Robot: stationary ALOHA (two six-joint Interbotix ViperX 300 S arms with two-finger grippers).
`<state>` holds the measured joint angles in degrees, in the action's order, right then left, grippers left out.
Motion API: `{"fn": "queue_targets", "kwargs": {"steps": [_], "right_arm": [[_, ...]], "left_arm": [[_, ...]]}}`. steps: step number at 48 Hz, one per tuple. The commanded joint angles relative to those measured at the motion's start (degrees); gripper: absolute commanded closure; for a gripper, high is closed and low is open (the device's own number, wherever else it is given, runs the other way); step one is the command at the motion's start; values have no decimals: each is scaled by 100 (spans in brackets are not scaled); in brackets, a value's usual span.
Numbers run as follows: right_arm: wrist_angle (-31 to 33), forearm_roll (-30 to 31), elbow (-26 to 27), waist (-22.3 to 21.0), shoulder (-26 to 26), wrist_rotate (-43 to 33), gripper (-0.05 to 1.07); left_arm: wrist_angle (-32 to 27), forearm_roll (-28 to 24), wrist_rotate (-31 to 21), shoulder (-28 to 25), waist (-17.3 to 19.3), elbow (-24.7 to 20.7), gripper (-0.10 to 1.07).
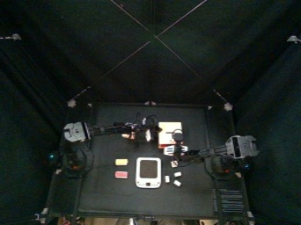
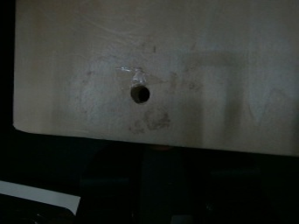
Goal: Grab drawer handle
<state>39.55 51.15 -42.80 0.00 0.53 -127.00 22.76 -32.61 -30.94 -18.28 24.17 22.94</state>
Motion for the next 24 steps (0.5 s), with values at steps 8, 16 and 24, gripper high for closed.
{"fn": "queue_targets", "kwargs": {"steps": [8, 16, 24], "right_arm": [[-18, 9, 88, 9, 70, 18, 61], [-18, 9, 123, 9, 79, 18, 61], [-18, 0, 132, 9, 79, 9, 61]], "left_arm": [[-88, 9, 0, 26, 26, -62, 49], [-264, 9, 0, 18, 26, -79, 49], [-360, 9, 0, 26, 18, -97, 49]]}}
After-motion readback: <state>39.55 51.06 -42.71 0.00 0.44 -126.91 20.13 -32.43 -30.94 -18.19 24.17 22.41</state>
